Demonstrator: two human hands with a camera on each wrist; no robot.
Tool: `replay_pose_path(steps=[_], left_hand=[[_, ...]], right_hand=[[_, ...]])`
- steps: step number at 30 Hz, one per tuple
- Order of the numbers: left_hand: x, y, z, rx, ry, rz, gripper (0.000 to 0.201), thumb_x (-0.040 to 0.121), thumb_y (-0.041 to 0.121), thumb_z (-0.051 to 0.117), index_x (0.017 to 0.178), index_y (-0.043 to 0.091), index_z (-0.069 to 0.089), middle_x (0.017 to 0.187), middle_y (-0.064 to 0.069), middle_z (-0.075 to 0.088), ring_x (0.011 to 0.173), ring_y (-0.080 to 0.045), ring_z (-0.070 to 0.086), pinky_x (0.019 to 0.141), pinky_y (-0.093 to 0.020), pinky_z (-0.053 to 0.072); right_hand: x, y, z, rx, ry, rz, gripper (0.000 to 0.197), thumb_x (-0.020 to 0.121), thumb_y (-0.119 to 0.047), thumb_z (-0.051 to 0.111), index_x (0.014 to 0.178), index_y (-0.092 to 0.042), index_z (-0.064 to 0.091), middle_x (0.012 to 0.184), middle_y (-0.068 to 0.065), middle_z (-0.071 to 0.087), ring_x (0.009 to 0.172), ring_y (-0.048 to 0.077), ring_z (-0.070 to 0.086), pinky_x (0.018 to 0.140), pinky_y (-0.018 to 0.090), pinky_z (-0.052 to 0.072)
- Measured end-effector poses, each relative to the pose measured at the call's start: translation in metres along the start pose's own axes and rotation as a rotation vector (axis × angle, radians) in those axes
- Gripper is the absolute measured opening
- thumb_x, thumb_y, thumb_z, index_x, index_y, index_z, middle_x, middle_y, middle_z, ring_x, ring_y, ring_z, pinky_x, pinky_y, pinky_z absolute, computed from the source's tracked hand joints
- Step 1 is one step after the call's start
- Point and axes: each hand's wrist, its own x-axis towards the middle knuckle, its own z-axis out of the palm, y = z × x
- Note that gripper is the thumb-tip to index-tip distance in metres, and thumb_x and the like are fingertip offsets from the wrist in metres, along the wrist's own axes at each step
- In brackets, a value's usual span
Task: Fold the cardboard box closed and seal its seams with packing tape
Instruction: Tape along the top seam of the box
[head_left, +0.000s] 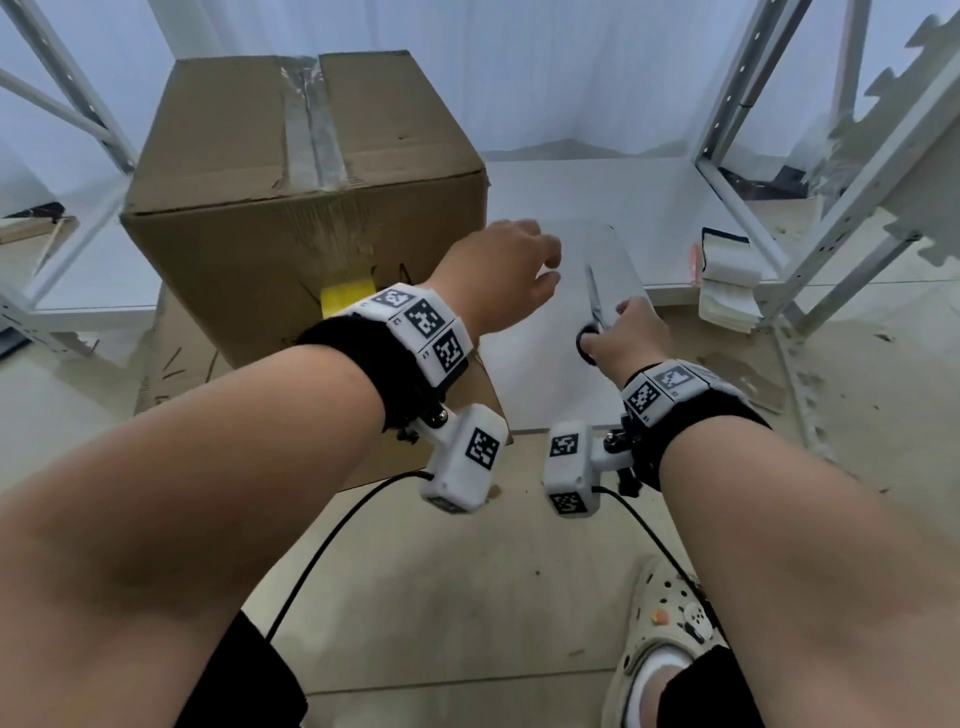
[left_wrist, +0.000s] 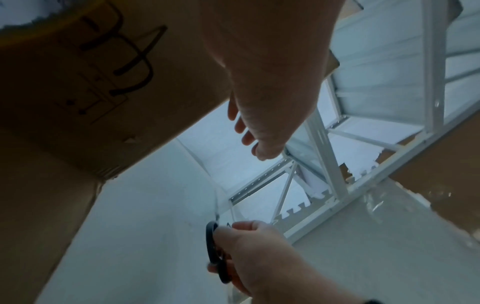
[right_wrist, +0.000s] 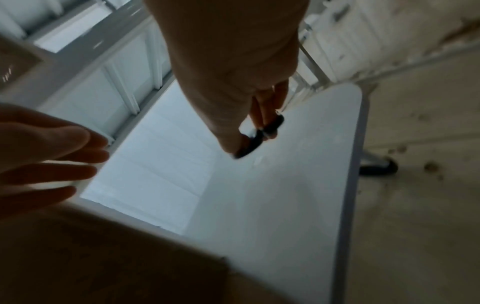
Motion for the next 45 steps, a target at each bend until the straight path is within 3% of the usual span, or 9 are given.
replay_pose_path(steps=[7, 12, 16, 22, 32, 37, 39, 42, 45], left_hand=[[-0.034, -0.021, -0.059, 0.076, 0.235, -0.056, 0.030, 0.096, 0.027, 0.044, 0.118, 0.016, 0.060, 0.118, -0.006, 0.059, 0.112, -0.024, 0.051, 0.090, -0.035, 0.040], [-0.087, -0.059, -0.083, 0.302, 0.236, -0.290, 0.039, 0.094, 0.034, 0.047, 0.127, 0.015, 0.050, 0.129, -0.008, 0.049, 0.122, -0.031, 0.040, 0.100, -0.046, 0.034], [-0.122, -0.081, -0.095, 0.365, 0.271, -0.492, 0.045, 0.091, 0.045, 0.048, 0.130, 0.022, 0.046, 0.132, -0.011, 0.042, 0.121, -0.035, 0.038, 0.095, -0.051, 0.036], [-0.141, -0.103, -0.092, 0.161, 0.064, -0.747, 0.062, 0.090, 0.065, 0.032, 0.145, 0.040, 0.017, 0.154, -0.014, 0.010, 0.141, -0.042, 0.005, 0.110, -0.058, 0.023], [-0.137, -0.140, -0.089, -0.032, 0.167, -0.644, 0.057, 0.092, 0.055, 0.043, 0.144, 0.037, 0.028, 0.157, -0.011, 0.010, 0.144, -0.035, -0.005, 0.115, -0.050, 0.008], [-0.131, -0.149, -0.080, -0.097, 0.169, -0.666, 0.060, 0.093, 0.054, 0.043, 0.146, 0.038, 0.021, 0.159, -0.005, -0.007, 0.143, -0.029, -0.020, 0.116, -0.046, -0.005], [-0.128, -0.137, -0.076, -0.004, 0.287, -0.658, 0.059, 0.091, 0.054, 0.047, 0.144, 0.033, 0.028, 0.157, -0.006, -0.002, 0.144, -0.029, -0.009, 0.116, -0.044, -0.001], [-0.123, -0.115, -0.074, -0.182, 0.463, -0.690, 0.049, 0.088, 0.044, 0.059, 0.127, 0.019, 0.043, 0.133, -0.010, 0.034, 0.122, -0.027, 0.037, 0.101, -0.037, 0.031], [-0.119, -0.105, -0.063, -0.643, 0.277, -0.849, 0.053, 0.085, 0.039, 0.064, 0.125, 0.014, 0.040, 0.124, -0.009, 0.046, 0.105, -0.023, 0.051, 0.090, -0.034, 0.046]], right_hand=[[-0.025, -0.068, -0.010, 0.400, 0.159, -0.208, 0.041, 0.089, -0.024, 0.058, 0.129, -0.019, 0.049, 0.123, 0.006, 0.057, 0.109, 0.025, 0.056, 0.101, 0.050, 0.039], [-0.049, -0.118, -0.010, 0.326, 0.240, -0.580, 0.032, 0.089, -0.039, 0.061, 0.116, -0.021, 0.056, 0.107, 0.002, 0.068, 0.099, 0.024, 0.062, 0.093, 0.044, 0.045], [-0.068, -0.149, -0.014, -0.044, 0.315, -0.827, 0.036, 0.097, -0.035, 0.046, 0.131, -0.023, 0.046, 0.106, 0.003, 0.070, 0.094, 0.031, 0.062, 0.089, 0.037, 0.032], [-0.065, -0.162, -0.009, -0.311, 0.269, -0.754, 0.062, 0.089, -0.052, 0.053, 0.139, -0.021, 0.033, 0.133, 0.008, 0.052, 0.123, 0.033, 0.042, 0.095, 0.046, 0.029], [-0.065, -0.160, 0.000, -0.190, 0.284, -0.807, 0.054, 0.087, -0.054, 0.055, 0.128, -0.021, 0.045, 0.119, 0.005, 0.057, 0.109, 0.030, 0.051, 0.091, 0.040, 0.030], [-0.066, -0.163, -0.003, -0.105, 0.252, -0.796, 0.051, 0.087, -0.049, 0.060, 0.129, -0.024, 0.048, 0.119, 0.003, 0.055, 0.110, 0.026, 0.052, 0.091, 0.038, 0.031], [-0.068, -0.163, -0.004, -0.062, 0.236, -0.839, 0.050, 0.086, -0.045, 0.063, 0.130, -0.025, 0.048, 0.120, 0.000, 0.056, 0.111, 0.022, 0.052, 0.091, 0.036, 0.031], [-0.073, -0.165, -0.003, 0.060, 0.042, -0.968, 0.047, 0.082, -0.040, 0.070, 0.124, -0.025, 0.055, 0.112, -0.004, 0.062, 0.102, 0.018, 0.058, 0.095, 0.039, 0.042], [-0.072, -0.163, 0.000, 0.086, -0.250, -0.939, 0.051, 0.078, -0.037, 0.076, 0.123, -0.026, 0.057, 0.103, -0.010, 0.063, 0.097, 0.013, 0.060, 0.095, 0.039, 0.048]])
